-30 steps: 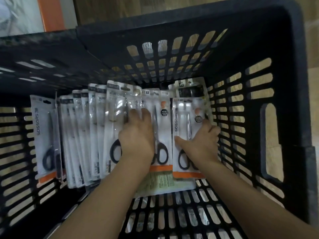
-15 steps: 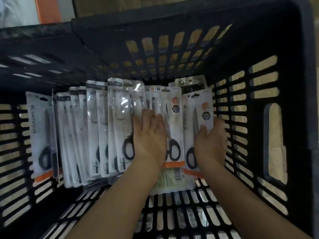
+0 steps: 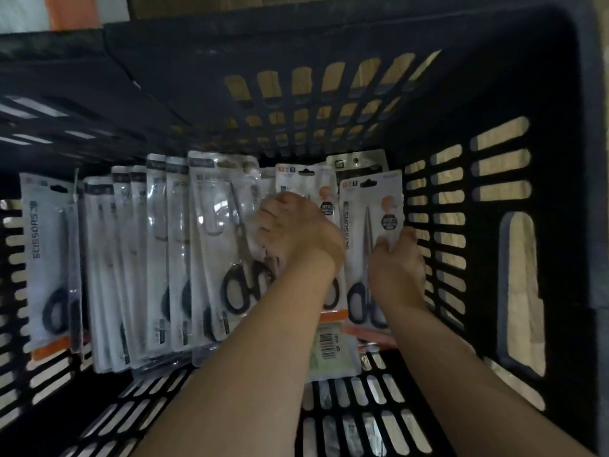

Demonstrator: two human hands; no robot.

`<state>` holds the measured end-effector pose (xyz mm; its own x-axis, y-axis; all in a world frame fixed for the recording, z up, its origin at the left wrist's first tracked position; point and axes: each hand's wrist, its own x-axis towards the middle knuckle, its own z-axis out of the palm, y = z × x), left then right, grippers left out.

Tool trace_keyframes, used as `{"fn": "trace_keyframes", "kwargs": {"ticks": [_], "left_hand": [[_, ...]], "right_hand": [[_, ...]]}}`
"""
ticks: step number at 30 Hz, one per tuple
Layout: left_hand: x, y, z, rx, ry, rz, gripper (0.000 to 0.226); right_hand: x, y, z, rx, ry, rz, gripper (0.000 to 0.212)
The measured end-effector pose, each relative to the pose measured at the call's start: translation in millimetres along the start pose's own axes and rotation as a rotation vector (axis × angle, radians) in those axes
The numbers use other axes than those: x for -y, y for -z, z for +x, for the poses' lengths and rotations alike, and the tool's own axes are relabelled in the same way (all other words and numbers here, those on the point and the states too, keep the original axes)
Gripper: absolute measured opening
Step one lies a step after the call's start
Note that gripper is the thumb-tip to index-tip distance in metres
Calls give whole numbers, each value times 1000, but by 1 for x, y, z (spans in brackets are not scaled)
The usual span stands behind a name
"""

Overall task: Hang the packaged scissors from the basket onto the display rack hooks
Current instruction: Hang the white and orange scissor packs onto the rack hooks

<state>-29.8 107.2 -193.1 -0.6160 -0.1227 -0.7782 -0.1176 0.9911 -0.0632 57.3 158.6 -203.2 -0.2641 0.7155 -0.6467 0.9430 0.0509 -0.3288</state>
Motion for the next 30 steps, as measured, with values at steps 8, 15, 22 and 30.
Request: {"fn": "trace_keyframes", "kwargs": {"ticks": [8,15,22,30], "left_hand": [[28,-5,11,-44,-203,-436,51],[50,-8,-10,204,-91,-925,42],[96,32,-44,127,62,-1169,17],[183,171,-162,2,81,-1270,19]], "right_hand": [[-3,0,4,-14,30,11,39],[3,12,-6,49,27,14,32],[27,51,-50,150,76,133,24],[144,140,-184,222,261,257,17]]}}
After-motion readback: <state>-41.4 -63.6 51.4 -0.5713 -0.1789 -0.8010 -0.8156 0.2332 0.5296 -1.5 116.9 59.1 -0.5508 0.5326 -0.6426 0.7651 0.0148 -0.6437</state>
